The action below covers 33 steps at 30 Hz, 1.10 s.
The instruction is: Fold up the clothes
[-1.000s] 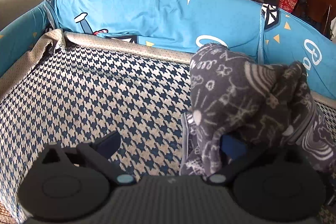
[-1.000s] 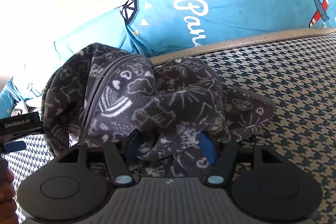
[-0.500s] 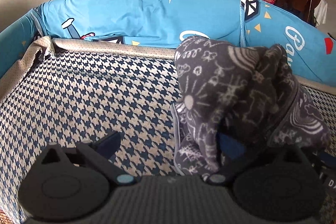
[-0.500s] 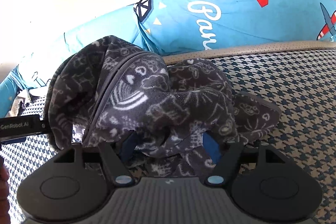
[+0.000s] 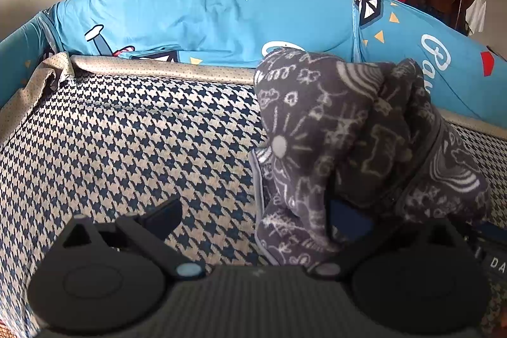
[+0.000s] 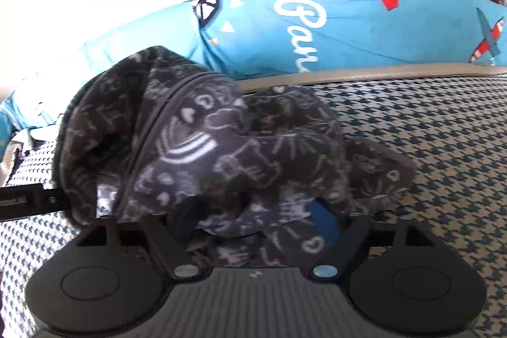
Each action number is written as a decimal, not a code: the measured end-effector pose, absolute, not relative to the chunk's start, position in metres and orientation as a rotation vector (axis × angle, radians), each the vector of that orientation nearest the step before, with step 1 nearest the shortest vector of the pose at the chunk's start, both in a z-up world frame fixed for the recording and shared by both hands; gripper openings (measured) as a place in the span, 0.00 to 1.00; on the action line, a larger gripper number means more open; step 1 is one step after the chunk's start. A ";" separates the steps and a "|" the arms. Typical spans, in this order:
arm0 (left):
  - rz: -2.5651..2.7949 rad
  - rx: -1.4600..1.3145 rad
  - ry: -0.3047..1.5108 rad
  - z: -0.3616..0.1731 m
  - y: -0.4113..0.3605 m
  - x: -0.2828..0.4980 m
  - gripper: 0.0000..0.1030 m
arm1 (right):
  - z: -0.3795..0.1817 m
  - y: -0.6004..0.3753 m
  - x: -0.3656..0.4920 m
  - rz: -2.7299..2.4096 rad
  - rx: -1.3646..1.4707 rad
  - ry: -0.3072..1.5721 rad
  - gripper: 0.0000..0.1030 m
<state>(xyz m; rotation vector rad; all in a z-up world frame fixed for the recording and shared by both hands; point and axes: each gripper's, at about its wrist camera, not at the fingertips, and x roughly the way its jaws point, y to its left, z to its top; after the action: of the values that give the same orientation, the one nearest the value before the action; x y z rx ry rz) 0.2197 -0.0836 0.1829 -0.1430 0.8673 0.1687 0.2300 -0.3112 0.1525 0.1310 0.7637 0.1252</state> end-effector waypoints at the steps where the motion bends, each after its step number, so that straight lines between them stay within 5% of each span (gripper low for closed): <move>1: 0.167 -0.139 0.865 0.183 -0.084 0.219 1.00 | 0.153 -0.313 0.229 0.124 0.132 0.765 0.82; 3: 0.164 -0.130 0.863 0.184 -0.086 0.219 1.00 | 0.151 -0.317 0.229 0.136 0.127 0.781 0.92; 20: 0.133 -0.095 0.903 0.172 -0.103 0.222 1.00 | 0.098 -0.317 0.254 0.076 0.125 0.958 0.93; 27: 0.156 -0.077 0.923 0.166 -0.102 0.225 1.00 | 0.101 -0.302 0.249 0.164 0.068 0.898 0.58; 33: 0.189 -0.090 0.937 0.162 -0.097 0.229 1.00 | 0.106 -0.301 0.242 0.202 0.067 0.886 0.39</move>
<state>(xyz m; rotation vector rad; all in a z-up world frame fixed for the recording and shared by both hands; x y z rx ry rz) 0.2293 -0.0968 0.1619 -0.0901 0.9368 0.1888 0.2423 -0.3009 0.1055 0.0672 0.8860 0.2015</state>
